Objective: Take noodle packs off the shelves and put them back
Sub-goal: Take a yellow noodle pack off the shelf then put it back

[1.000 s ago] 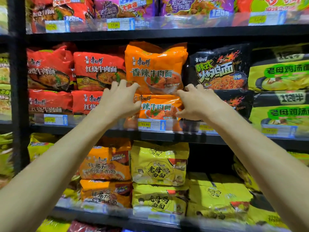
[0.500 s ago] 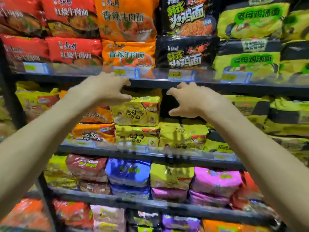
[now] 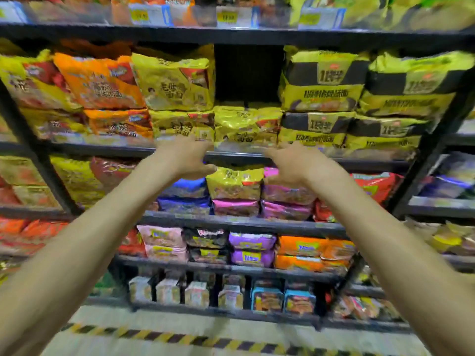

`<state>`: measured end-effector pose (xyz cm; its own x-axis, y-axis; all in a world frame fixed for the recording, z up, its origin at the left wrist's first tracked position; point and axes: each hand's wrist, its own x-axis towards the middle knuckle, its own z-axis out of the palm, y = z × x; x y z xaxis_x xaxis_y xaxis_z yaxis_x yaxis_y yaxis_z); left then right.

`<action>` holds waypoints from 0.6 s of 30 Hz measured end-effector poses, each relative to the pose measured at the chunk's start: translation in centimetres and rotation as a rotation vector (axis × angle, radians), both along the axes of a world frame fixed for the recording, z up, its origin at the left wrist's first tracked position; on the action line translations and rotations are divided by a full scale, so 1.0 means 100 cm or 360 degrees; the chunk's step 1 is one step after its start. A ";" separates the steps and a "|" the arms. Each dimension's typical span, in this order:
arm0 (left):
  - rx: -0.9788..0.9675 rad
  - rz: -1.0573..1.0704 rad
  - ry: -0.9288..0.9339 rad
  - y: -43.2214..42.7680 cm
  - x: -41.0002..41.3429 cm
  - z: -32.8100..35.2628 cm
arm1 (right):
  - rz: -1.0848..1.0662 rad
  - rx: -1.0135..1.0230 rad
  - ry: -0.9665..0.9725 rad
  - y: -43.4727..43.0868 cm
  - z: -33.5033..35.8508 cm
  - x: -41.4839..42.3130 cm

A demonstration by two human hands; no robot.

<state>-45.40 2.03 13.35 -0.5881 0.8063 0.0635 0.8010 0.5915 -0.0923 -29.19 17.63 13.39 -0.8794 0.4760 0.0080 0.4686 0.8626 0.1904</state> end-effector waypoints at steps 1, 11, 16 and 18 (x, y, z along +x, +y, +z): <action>-0.0035 -0.0004 -0.0007 0.001 0.002 -0.011 | -0.0011 -0.0016 -0.0026 0.000 -0.011 0.008; -0.0042 0.0120 -0.0184 -0.017 0.047 -0.119 | -0.0137 -0.0237 -0.0258 -0.004 -0.111 0.063; -0.0029 0.0085 -0.0303 -0.022 0.041 -0.146 | -0.0169 -0.0346 -0.0330 -0.002 -0.136 0.064; 0.0019 0.0065 -0.0295 -0.021 0.036 -0.154 | -0.0164 -0.0355 -0.0321 -0.001 -0.143 0.058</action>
